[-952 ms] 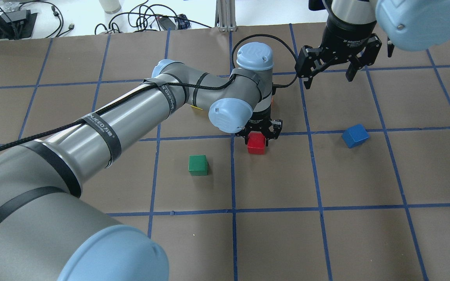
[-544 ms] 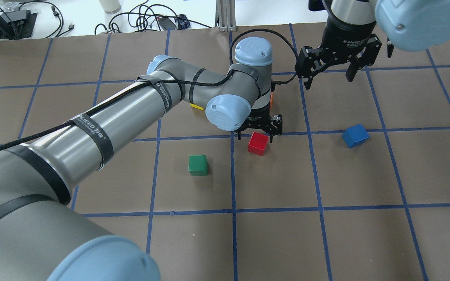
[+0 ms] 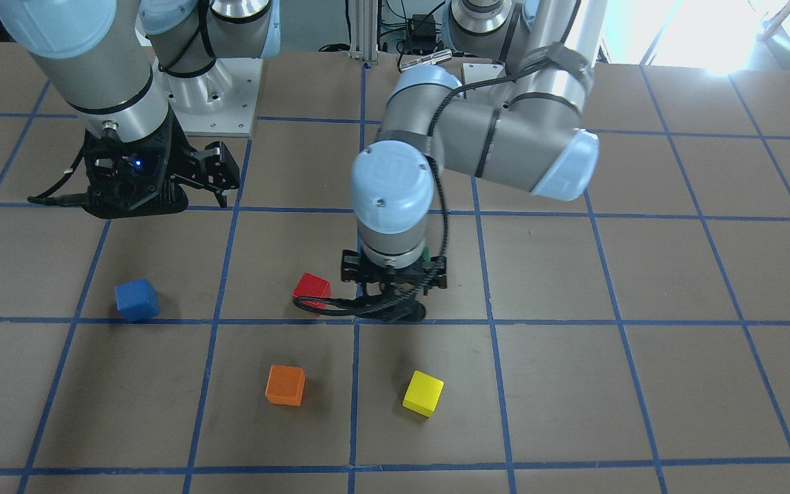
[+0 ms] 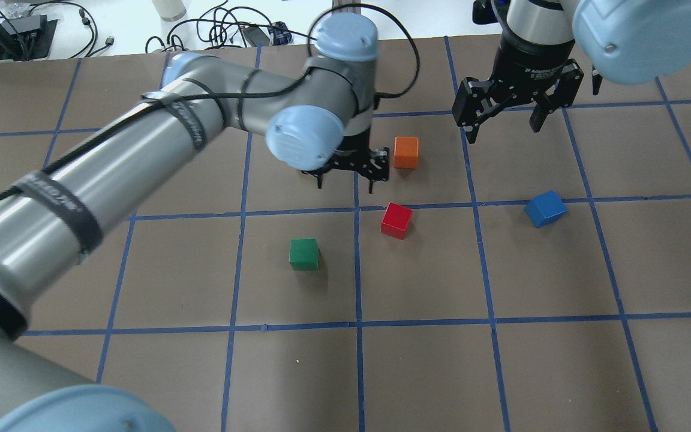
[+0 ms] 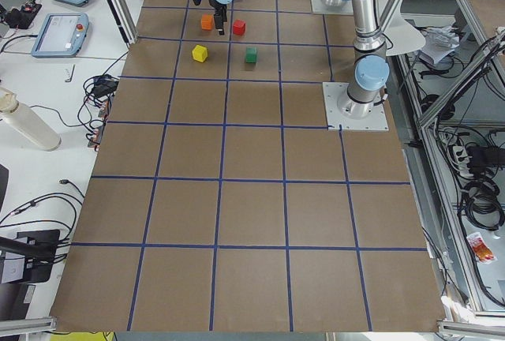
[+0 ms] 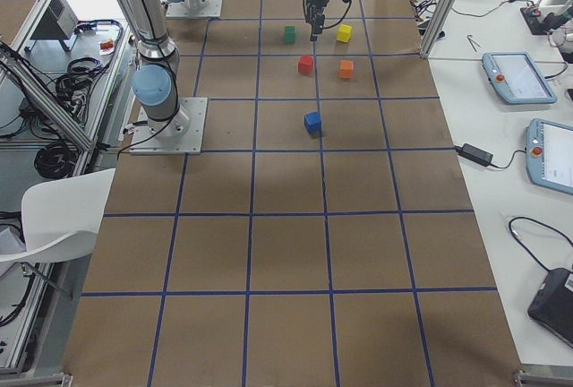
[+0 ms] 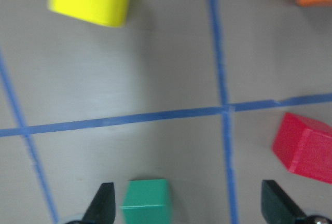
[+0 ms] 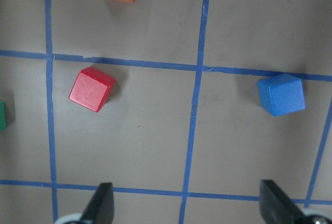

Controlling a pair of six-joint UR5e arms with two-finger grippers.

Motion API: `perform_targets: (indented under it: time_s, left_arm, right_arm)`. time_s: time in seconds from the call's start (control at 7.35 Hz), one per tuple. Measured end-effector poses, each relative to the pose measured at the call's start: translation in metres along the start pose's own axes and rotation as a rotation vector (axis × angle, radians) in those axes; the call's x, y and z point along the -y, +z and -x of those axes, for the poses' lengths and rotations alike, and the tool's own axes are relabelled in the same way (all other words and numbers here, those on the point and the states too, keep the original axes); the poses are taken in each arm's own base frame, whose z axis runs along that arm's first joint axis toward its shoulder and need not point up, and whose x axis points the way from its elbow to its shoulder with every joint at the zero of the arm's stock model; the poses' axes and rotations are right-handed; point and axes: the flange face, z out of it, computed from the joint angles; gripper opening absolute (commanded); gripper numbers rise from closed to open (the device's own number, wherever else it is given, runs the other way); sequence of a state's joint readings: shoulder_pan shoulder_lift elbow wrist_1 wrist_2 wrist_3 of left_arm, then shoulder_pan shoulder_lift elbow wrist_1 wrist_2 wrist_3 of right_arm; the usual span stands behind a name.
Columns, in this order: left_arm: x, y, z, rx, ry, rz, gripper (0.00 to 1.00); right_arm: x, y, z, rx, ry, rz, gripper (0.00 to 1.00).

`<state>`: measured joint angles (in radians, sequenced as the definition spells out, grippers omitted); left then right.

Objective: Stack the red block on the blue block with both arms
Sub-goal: 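Raise the left gripper away while the right gripper moves over the red cube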

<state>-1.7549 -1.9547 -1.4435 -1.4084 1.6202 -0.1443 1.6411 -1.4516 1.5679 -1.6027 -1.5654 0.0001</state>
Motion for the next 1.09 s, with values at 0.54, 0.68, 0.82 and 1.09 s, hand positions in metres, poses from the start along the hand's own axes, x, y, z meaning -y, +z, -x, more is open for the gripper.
perform_targets:
  time_s: [0.54, 0.68, 0.82, 1.09]
  left_arm:
    - [-0.039, -0.105, 0.133, -0.033, -0.052, -0.092, 1.00]
    - [-0.053, -0.121, 0.141, -0.041, -0.061, -0.107, 1.00]
    - [-0.064, -0.124, 0.139, -0.045, -0.070, -0.107, 1.00]
    - [-0.089, -0.105, 0.106, -0.046, -0.058, -0.088, 1.00]
  right_arm:
    - [0.018, 0.078, 0.062, 0.043, 0.066, -0.037, 1.00]
    - [0.021, 0.094, 0.077, 0.042, 0.065, -0.033, 1.00]
    - [0.024, 0.108, 0.087, 0.039, 0.070, -0.025, 1.00]
    - [0.023, 0.127, 0.093, 0.032, 0.074, -0.019, 1.00]
